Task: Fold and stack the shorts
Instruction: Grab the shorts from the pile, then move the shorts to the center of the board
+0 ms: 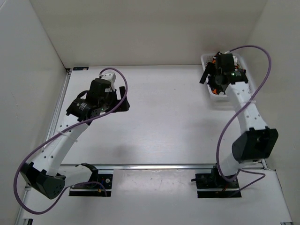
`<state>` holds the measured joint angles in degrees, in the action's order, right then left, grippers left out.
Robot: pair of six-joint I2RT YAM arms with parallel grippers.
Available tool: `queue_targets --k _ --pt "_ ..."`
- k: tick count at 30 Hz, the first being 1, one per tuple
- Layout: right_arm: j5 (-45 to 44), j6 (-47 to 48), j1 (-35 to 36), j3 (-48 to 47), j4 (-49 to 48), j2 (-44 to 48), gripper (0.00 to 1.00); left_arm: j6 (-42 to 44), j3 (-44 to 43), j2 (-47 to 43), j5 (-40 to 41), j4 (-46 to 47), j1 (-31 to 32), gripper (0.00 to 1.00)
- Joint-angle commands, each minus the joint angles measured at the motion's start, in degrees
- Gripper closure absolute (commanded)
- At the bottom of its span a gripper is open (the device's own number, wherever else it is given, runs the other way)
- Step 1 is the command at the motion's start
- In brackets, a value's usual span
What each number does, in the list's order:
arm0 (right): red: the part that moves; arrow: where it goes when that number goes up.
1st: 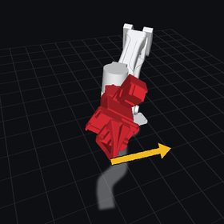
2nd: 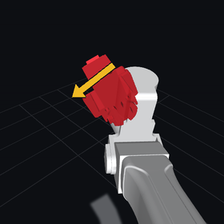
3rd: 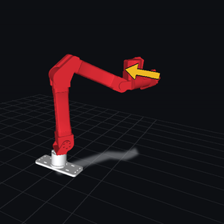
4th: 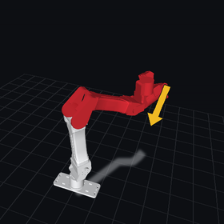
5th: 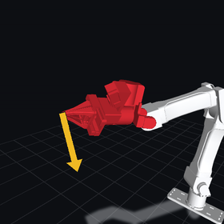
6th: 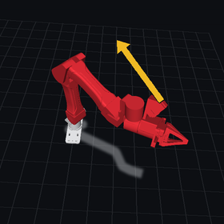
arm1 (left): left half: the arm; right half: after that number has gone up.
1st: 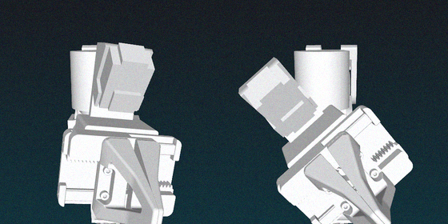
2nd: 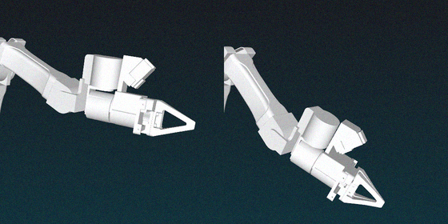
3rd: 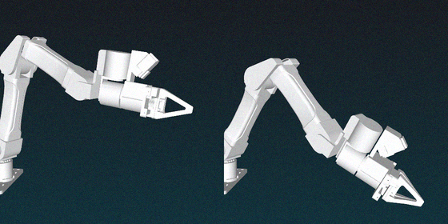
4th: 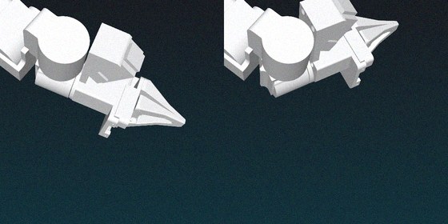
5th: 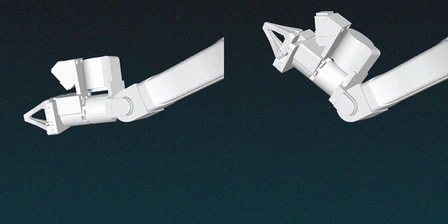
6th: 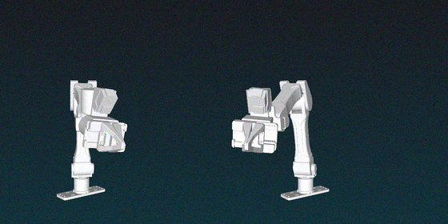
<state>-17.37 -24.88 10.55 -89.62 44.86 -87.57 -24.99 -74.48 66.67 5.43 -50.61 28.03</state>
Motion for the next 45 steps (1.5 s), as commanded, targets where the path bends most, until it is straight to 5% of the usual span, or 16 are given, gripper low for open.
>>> queue_targets --k 1,13,17,18,20,28,34,38,42,45 --pt "3.9 0.0 -5.4 -7.6 0.8 -8.8 0.01 2.1 -2.8 2.0 -2.8 -1.2 0.2 0.0" --pt "-0.7 -7.5 -14.6 -48.1 4.1 -47.6 0.03 4.0 -7.0 9.8 5.3 -1.8 0.2 0.0" --pt "-2.0 -8.1 -15.4 -53.9 4.1 -50.7 0.35 1.8 -7.5 9.8 6.3 -1.8 0.2 0.0" --pt "-2.5 -8.1 -15.4 -53.9 3.6 -50.7 0.68 1.8 -7.5 9.8 6.3 -1.8 0.2 0.0" --pt "-3.5 -8.1 -15.4 -51.1 1.0 -46.2 1.0 1.8 -7.5 9.8 6.9 -1.8 0.2 0.0" --pt "11.9 -0.6 -9.9 -47.3 -3.3 -23.6 1.0 -0.5 -7.3 7.4 -1.0 -2.4 -3.2 0.0" --pt "24.7 2.6 -2.6 -48.3 -5.1 -11.8 1.0 -8.5 -5.2 4.7 -5.5 -5.9 -12.0 0.0" --pt "28.2 3.1 4.1 -39.4 -5.1 -4.3 1.0 -9.6 -4.4 2.9 -6.9 -5.9 -15.4 0.0" --pt "27.1 3.6 12.9 -18.2 -6.5 5.0 1.0 -7.4 -6.9 2.8 -6.9 -7.0 -18.4 0.0" --pt "27.6 1.2 13.3 -5.8 -8.2 5.1 0.35 -6.2 -7.5 3.5 -8.3 -7.6 -18.5 0.0"
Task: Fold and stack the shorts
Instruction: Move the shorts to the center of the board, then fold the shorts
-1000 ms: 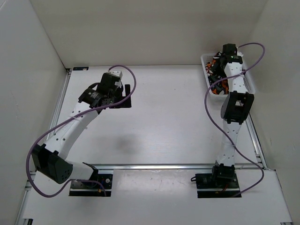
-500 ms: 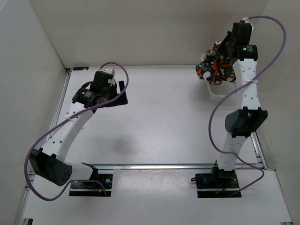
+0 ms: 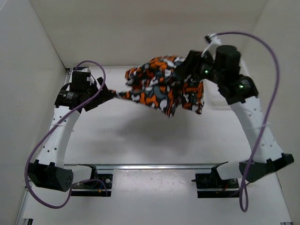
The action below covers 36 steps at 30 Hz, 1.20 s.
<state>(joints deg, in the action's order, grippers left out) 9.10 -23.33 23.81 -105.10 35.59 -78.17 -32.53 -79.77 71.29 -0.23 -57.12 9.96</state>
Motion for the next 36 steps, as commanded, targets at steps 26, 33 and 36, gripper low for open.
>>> queue_targets --k 26,33,36 --pt "-4.2 -23.9 9.7 63.2 2.5 13.8 0.28 -16.8 31.3 3.4 -4.7 8.5 0.7 0.0" --pt "-9.7 -22.3 9.1 62.6 -3.5 0.6 0.48 -14.5 27.4 12.7 -2.8 10.2 0.7 0.03" --pt "-12.3 -19.7 7.0 58.7 -5.0 -6.7 0.6 -13.9 25.9 14.1 -2.1 10.2 0.7 0.03"
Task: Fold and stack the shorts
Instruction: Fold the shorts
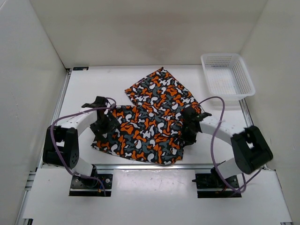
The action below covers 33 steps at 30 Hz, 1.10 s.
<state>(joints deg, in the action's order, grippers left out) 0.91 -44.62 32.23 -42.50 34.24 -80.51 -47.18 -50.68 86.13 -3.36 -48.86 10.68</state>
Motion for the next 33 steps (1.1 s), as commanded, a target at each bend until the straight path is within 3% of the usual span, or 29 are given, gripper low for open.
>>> queue_targets --k 1,5,10,11,14,16,18,21,24,28,33 --pt "-6.2 2.9 -2.2 -6.8 -3.7 -6.4 0.65 1.3 -3.2 -0.8 1.1 1.9 -1.3 0.03" --pt "-9.4 7.4 -4.0 -16.5 -1.6 -19.0 0.88 3.0 -3.7 -0.2 0.0 1.9 -4.1 0.03" --pt "-14.4 13.3 -5.1 -35.2 4.3 -32.6 0.88 4.1 -4.9 -1.8 -2.1 1.9 -7.9 0.03" --pt "-15.7 14.5 -5.1 -42.3 7.5 -36.4 0.88 4.6 -6.5 -1.8 -2.1 1.9 -7.9 0.03" --pt "-16.3 15.1 -5.6 -50.4 10.8 -38.0 0.86 4.6 -8.6 -2.4 -2.1 -0.5 -8.4 0.03" --pt "-15.4 15.1 -5.6 -50.4 10.8 -35.3 0.77 4.6 -8.7 -3.9 -1.6 -1.9 -8.4 0.03" --pt "-13.7 15.1 -5.6 -46.9 8.7 -29.1 0.68 3.1 -6.1 -6.6 -1.6 -2.6 -8.4 0.03" --pt "-10.6 14.6 -5.6 -39.6 6.6 -19.0 0.34 -1.0 -1.7 -10.7 0.5 -5.1 -8.9 0.02" --pt "-8.5 13.4 -5.6 -30.3 5.8 -7.6 0.21 -5.3 3.1 -14.3 2.6 -6.3 -9.5 0.01" --pt "-5.4 9.6 -5.6 -17.8 4.5 2.4 0.21 -5.2 4.4 -12.0 4.4 -5.7 -12.0 0.01" --pt "1.6 0.3 -5.6 -2.2 -0.5 17.1 0.2 -3.8 2.1 -3.2 5.5 -1.6 -13.1 0.01"
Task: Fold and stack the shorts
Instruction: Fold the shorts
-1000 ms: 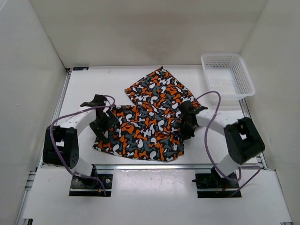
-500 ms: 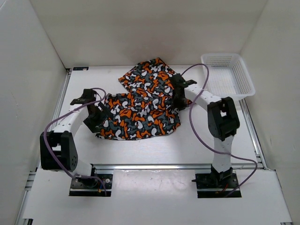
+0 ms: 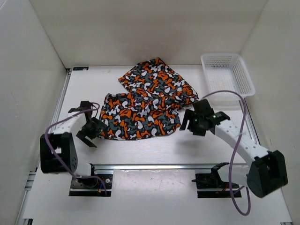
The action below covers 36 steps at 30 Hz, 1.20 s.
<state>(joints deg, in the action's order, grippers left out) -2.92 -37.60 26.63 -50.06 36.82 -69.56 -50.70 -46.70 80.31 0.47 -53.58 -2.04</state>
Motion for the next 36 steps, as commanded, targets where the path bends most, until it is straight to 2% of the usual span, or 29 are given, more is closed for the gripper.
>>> queue_targets --k 1,4,6,8,9,12,17,21,26,27,28,29,33,36 --pt "6.9 -8.4 0.0 7.1 -5.0 7.7 0.2 0.2 -2.8 5.1 1.6 3.9 -0.9 0.01" --pt "8.4 -13.4 -1.3 11.8 -8.7 10.5 0.2 0.2 -4.4 9.2 0.0 7.1 -0.9 0.01" --pt "9.3 -14.9 -2.1 13.2 -10.8 11.1 0.2 2.1 -5.4 11.6 -1.6 8.1 -0.3 0.05" --pt "11.4 -16.2 -3.5 15.3 -15.3 10.0 0.2 2.8 -6.7 14.4 -1.6 8.1 0.5 0.16" --pt "12.2 -17.1 -4.0 15.9 -16.8 8.5 0.2 3.4 -7.2 14.4 -2.1 8.1 0.5 0.4" --pt "12.9 -18.6 -4.6 16.7 -23.2 3.9 0.21 3.4 -7.2 13.8 -2.1 8.1 0.5 0.9" --pt "13.6 -20.3 -4.6 13.5 -30.1 -6.9 0.25 3.9 -6.7 10.0 -3.3 8.1 0.5 0.9" --pt "13.6 -22.1 -4.6 13.5 -36.0 -13.4 0.38 3.9 -6.0 8.5 -4.4 8.1 0.5 0.9" --pt "12.0 -22.6 -2.6 9.4 -39.2 -20.9 0.6 3.9 -5.5 6.7 -5.0 8.1 0.5 0.9" --pt "11.2 -22.0 -2.6 8.1 -37.3 -21.8 0.66 4.5 -5.5 6.2 -5.0 8.1 1.0 0.9" --pt "11.2 -21.0 -2.6 6.7 -35.9 -23.2 0.91 4.5 -5.5 6.2 -5.6 7.6 1.0 0.9" --pt "10.0 -20.1 -2.6 4.9 -33.4 -23.3 1.0 5.1 -5.5 5.5 -6.2 7.6 1.0 0.9" --pt "0.8 -13.2 -3.2 -4.3 -17.1 -19.1 1.0 6.3 -9.9 1.6 -6.2 3.9 1.0 0.9" --pt "-1.3 -10.0 -5.2 -3.4 -10.0 -14.5 1.0 7.6 -10.4 -2.2 -6.2 2.6 1.0 0.9"
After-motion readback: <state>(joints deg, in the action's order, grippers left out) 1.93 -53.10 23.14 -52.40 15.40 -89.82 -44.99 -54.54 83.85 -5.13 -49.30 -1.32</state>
